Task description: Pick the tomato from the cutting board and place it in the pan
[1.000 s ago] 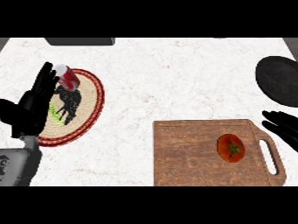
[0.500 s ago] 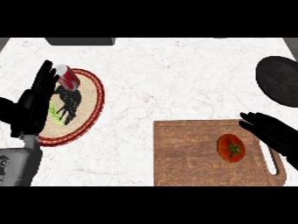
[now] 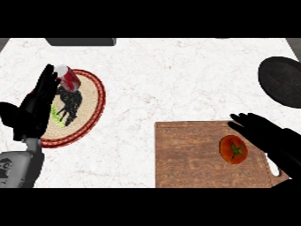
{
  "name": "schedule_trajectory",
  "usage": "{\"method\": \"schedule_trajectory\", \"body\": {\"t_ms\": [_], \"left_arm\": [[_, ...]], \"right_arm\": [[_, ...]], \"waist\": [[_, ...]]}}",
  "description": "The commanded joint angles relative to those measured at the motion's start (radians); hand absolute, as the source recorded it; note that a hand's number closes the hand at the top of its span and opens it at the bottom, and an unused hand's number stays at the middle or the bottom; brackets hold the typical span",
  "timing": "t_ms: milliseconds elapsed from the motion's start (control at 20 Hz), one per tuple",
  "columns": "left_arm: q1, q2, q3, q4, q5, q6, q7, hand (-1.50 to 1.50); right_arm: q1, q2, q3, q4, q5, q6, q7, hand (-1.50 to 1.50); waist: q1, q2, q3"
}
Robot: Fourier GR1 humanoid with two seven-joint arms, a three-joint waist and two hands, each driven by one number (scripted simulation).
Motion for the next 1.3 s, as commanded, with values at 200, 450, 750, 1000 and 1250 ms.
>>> {"method": "schedule_trajectory", "body": {"t_ms": [200, 450, 750, 1000, 1250], "left_arm": [[0.035, -0.027, -0.001, -0.054, -0.012, -0.003, 0.016, 0.0], [-0.026, -0.023, 0.019, -0.008, -0.044, 0.007, 0.036, 0.0], [0.006, -0.051, 0.012, -0.043, -0.056, 0.002, 0.023, 0.0], [0.003, -0.033, 0.046, -0.035, -0.039, -0.039, 0.027, 0.0], [0.002, -0.078, 0.019, 0.007, -0.079, -0.005, 0.0, 0.0]], "right_arm": [[0.006, 0.034, 0.084, 0.02, 0.191, -0.019, 0.061, -1.5], [-0.116, 0.077, 0.087, 0.112, 0.218, 0.037, 0.068, -1.5], [-0.108, 0.127, 0.129, 0.219, 0.316, -0.05, 0.04, -1.5], [-0.109, 0.129, 0.102, 0.24, 0.349, -0.031, 0.024, -1.5], [-0.156, 0.144, 0.086, 0.379, 0.363, -0.06, -0.018, -1.5]], "waist": [[0.001, -0.001, 0.0], [0.002, 0.0, 0.0], [0.004, 0.0, 0.0], [0.001, 0.0, 0.0], [0.003, 0.001, 0.0]]}}
